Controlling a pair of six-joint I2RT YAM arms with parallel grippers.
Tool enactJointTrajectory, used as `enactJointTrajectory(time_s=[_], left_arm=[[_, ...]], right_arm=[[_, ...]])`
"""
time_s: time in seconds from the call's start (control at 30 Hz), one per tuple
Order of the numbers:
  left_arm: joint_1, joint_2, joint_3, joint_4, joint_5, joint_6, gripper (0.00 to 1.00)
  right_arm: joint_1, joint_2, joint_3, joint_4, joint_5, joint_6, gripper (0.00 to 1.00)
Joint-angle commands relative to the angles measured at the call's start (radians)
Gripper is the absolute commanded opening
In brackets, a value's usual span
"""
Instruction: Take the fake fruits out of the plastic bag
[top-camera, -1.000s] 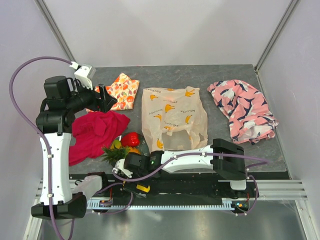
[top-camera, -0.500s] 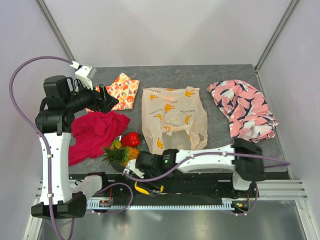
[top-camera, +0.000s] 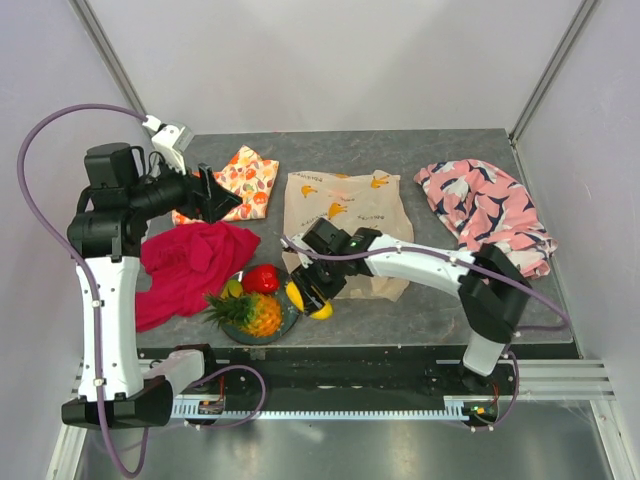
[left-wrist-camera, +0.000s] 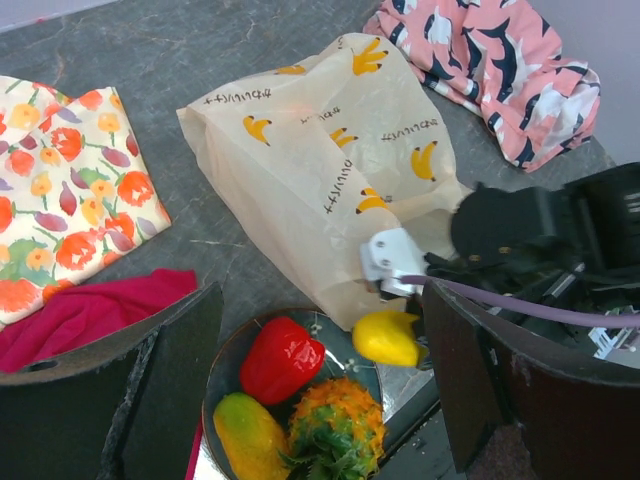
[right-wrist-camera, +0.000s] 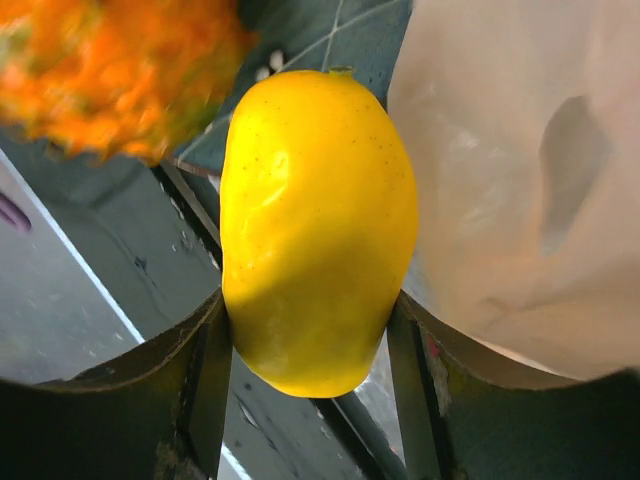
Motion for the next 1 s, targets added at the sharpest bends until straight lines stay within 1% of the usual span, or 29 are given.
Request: enactJointTrajectory(time_s=[0.0,0.2,0.27,0.3,0.33,0.47,0.57,0.6,0.63,0.7,0.73,0.77,0.93,0.97], left_arm=[[0.006,0.021,0.064,-0.018,0.023,-0.029,0.87],[0.006,0.04,0.067,-0.029,0.013,-0.024,0.87],[0.006,0.049,0.067,-0.033,0.01,-0.018,0.87],[0.007,0.052,0.067,-0.035,0.011,-0.015,0.87],[0.006,0.057,0.07,-0.036,0.011,-0.012,0.87],[0.006,0.077,0.087,-0.041,0.014,-0.009,0.88],[0.006,0.087,0.096,-0.041,0.022,-0.009,0.87],[0.004,0.092,0.096,-0.039,0.025,-0.009,0.87],[0.004,0.095,0.096,-0.041,0.025,-0.007,0.87],[0.006,0.098,0.092,-0.041,0.026,-0.007,0.87],[0.006,0.1,0.088,-0.036,0.028,-0.009,0.87],[0.006,0.1,0.082,-0.035,0.028,-0.007,0.87],[0.006,0.103,0.076,-0.019,0.042,-0.012,0.87],[0.004,0.107,0.082,-0.015,0.045,-0.012,0.87]], right_arm=[[-0.009,0.082,0.1,0.106,-0.089,0.162,0.43],[-0.016,0.164,0.166,0.123,-0.084,0.299,0.39],[-0.016,0.185,0.18,0.127,-0.067,0.335,0.41],[-0.016,0.194,0.183,0.126,-0.06,0.343,0.43],[-0.016,0.207,0.186,0.124,-0.053,0.349,0.48],[-0.018,0.228,0.18,0.121,-0.053,0.369,0.53],[-0.015,0.231,0.17,0.11,-0.05,0.38,0.62],[-0.015,0.23,0.166,0.109,-0.044,0.385,0.73],[-0.015,0.228,0.163,0.106,-0.038,0.388,0.8],[-0.015,0.228,0.162,0.106,-0.036,0.388,0.93],[-0.015,0.228,0.163,0.104,-0.036,0.386,0.96],[-0.015,0.227,0.165,0.106,-0.033,0.386,0.98],[-0.027,0.199,0.199,0.069,-0.035,0.336,0.98],[-0.035,0.19,0.206,0.055,-0.036,0.275,0.98]])
